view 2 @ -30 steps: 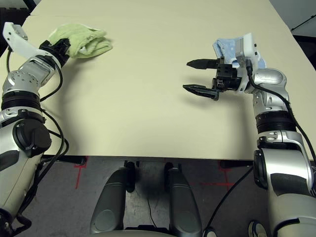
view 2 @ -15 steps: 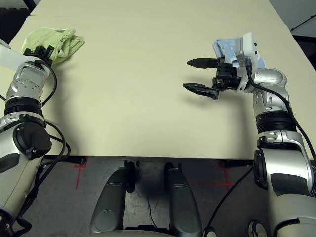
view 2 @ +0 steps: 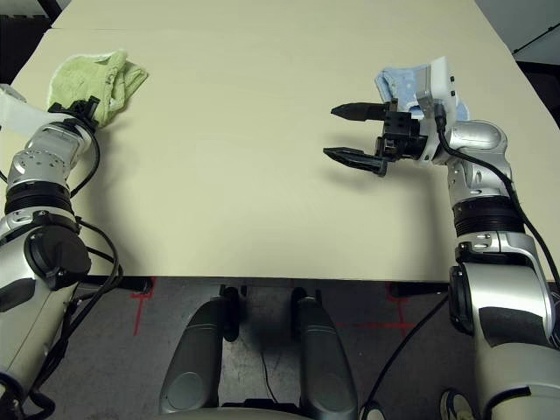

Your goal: Fold the towel and set it aside.

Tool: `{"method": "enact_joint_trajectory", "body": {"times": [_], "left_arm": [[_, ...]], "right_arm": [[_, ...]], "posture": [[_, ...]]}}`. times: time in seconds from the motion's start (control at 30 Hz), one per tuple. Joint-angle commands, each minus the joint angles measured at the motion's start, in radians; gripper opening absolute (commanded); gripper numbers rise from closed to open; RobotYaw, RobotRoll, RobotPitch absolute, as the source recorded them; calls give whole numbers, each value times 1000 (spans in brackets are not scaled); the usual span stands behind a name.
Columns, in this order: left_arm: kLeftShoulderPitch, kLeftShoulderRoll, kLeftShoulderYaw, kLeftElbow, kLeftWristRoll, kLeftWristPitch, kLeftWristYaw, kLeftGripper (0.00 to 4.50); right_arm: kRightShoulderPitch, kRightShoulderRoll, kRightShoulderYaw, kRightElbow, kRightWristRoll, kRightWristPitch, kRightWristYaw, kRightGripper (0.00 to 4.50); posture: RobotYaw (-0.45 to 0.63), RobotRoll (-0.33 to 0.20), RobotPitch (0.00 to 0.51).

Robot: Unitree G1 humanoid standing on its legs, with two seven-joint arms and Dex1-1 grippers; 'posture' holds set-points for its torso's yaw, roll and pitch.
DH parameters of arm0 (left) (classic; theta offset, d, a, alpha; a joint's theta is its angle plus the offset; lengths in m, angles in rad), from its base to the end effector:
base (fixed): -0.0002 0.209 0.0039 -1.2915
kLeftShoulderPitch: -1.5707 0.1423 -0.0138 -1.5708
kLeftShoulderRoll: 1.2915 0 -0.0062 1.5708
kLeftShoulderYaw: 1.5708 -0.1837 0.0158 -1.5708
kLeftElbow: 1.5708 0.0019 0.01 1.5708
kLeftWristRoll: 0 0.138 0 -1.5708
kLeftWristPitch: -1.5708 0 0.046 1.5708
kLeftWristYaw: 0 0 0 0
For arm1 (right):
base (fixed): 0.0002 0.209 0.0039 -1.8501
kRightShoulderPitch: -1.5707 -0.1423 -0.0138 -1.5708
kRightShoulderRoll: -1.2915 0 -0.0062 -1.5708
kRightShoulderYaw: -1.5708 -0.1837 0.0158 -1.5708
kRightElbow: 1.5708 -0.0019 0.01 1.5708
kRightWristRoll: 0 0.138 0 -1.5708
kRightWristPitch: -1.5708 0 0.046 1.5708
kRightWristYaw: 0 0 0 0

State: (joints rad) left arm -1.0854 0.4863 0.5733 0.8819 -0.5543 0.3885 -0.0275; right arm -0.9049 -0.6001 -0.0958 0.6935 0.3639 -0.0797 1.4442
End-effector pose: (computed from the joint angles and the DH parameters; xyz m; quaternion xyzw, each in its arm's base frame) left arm 0.3440 0.2797 0.2173 -0.3332 -0.0360 0.0915 0.9377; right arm 0.3313 -0.2691 0.2197 -0.1565 -0.1172 0.5674 0.7999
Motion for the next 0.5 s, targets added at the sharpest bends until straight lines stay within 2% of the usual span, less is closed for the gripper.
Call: {"method": "enact_joint_trajectory", "body": {"times": [0.03,0.1,0.2,0.33,0.5], "left_arm": [[20,18,-74,-138,-13,208,-69,2626],[30,43,-109,-231,-36,383,-87,3380],[49,74,-87,-363,-95,604,-60,4476],[128,157,-89,-536,-140,822,-100,4476],[197,174,-41,-617,-126,880,-72,4476]], "right_arm": [[-4,-1,-32,11,19,33,-36,4500],[-5,0,-38,19,24,40,-52,4500],[-3,1,-39,19,22,37,-57,4500],[-5,7,-47,22,21,31,-64,4500],[-23,22,-43,38,16,24,-67,4500]], "posture": [[42,0,274],[43,0,271],[37,0,268],[57,0,259],[68,0,254]]}}
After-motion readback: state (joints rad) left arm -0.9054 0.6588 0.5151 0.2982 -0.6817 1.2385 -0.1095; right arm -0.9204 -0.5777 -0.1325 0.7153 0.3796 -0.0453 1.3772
